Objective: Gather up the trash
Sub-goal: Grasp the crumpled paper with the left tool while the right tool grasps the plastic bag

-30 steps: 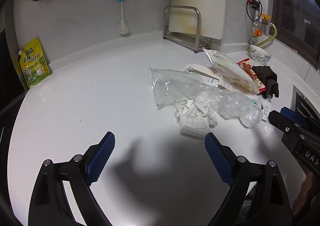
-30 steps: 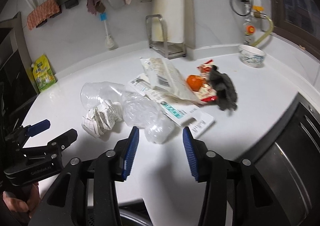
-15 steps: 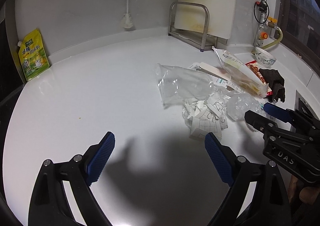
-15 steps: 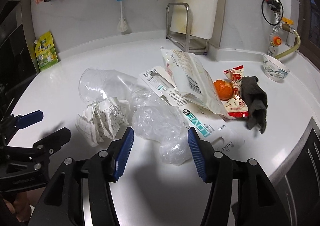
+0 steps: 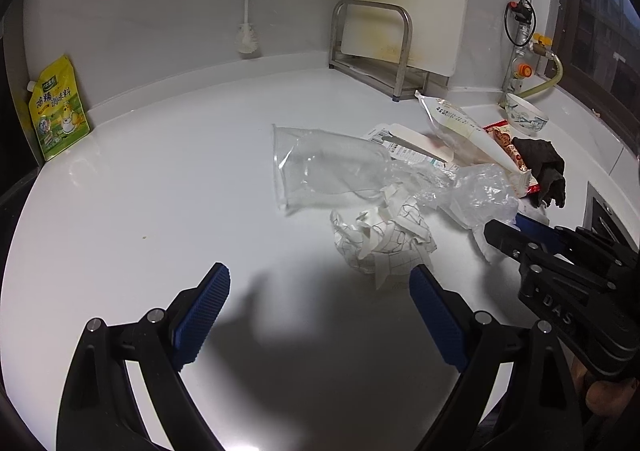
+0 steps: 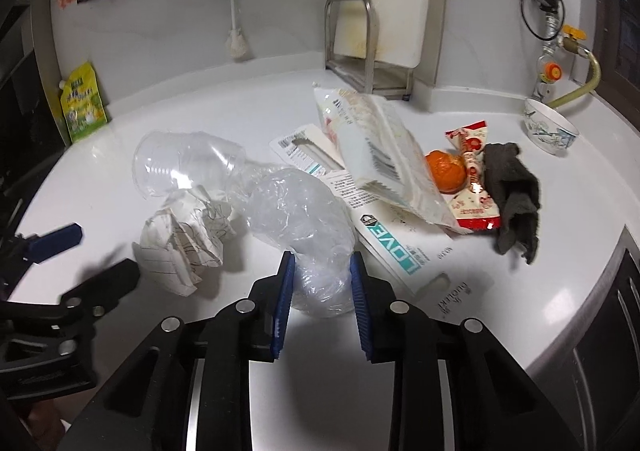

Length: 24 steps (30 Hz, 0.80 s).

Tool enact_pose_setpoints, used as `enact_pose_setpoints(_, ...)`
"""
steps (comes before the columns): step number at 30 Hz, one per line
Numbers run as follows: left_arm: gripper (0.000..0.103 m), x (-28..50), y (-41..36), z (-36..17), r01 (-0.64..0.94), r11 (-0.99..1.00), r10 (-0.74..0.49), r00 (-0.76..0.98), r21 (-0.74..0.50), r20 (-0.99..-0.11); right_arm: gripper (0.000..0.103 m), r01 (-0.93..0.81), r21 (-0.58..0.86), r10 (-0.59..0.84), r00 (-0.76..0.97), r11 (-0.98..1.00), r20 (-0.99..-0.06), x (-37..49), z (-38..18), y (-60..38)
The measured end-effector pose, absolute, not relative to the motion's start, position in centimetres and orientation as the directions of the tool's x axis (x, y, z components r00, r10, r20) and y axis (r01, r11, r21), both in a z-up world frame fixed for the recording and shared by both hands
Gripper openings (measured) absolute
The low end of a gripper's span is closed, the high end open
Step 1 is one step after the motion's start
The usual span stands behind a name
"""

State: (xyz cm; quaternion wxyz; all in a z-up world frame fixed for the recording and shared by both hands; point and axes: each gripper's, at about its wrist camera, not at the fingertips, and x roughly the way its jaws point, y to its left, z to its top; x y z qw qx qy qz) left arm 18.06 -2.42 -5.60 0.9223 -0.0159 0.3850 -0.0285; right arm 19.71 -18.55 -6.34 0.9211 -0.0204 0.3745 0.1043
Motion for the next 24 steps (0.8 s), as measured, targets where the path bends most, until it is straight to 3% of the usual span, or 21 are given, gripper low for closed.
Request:
enact_pose_setpoints(19,0.089,21.6,-6.5,-7.2,0.026,0.999,-0.04,0.66,-0.031,-0.75,0.027,-0.073,0.171,0.165,0.762,0.983,-0.626,14.5,-4.2,-25.0)
enact_pose_setpoints(20,0.085,21.9,-6.6,-7.3,0.023,0.999,-0.037,0.655,-0.029,-0.754,0.027,-0.071,0.173,0.165,0.763,0.982,-0.625,14.4,-4.2,-25.0)
enact_pose_setpoints(24,0.052,22.5,-7.1,-7.9,0.043,0.999,-0.044,0.627,-0.022,-0.778,0.027,-0.071,0.169,0.162,0.763,0.983,-0.626,14.1,-4.4,-25.2)
